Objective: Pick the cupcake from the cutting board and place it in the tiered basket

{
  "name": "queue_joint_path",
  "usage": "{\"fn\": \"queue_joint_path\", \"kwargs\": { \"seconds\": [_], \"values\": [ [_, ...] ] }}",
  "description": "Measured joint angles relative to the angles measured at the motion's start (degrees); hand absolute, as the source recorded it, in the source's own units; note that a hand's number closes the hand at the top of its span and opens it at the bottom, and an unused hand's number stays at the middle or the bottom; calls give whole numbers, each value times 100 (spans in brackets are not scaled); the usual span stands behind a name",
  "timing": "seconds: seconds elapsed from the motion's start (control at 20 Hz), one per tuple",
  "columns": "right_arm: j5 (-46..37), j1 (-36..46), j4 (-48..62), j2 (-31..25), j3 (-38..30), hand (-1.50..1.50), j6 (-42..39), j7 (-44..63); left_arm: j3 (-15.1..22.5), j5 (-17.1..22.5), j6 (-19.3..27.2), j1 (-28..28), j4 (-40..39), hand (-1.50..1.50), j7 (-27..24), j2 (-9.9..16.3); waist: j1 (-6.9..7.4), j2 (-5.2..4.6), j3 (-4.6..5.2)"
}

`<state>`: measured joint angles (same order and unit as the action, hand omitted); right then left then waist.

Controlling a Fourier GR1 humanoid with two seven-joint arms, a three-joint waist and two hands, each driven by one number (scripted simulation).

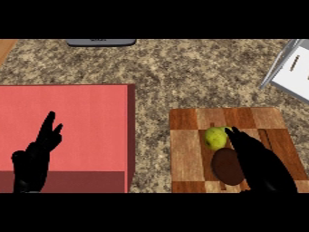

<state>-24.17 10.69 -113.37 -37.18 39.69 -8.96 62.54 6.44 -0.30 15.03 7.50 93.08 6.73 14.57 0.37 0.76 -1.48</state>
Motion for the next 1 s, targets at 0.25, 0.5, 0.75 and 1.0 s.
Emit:
{"fn": "queue_joint_path", "kwargs": {
  "seconds": [0.25,0.5,0.75,1.0],
  "values": [
    [75,7,358,183,-59,-150,-81,-68,-38,-50,-54,13,15,0,2,-29,-9,0,-5],
    [42,-13,652,347,-82,-150,-129,-167,-83,-97,-112,32,20,0,-25,-75,-19,5,-12],
    [-182,-54,856,449,-106,150,-103,-321,-125,-141,-165,82,23,0,-169,-129,-27,40,-2],
    [-379,-46,942,522,-123,150,-97,-522,-166,-211,-211,63,3,0,-116,-168,-35,52,-5]
  ]
}}
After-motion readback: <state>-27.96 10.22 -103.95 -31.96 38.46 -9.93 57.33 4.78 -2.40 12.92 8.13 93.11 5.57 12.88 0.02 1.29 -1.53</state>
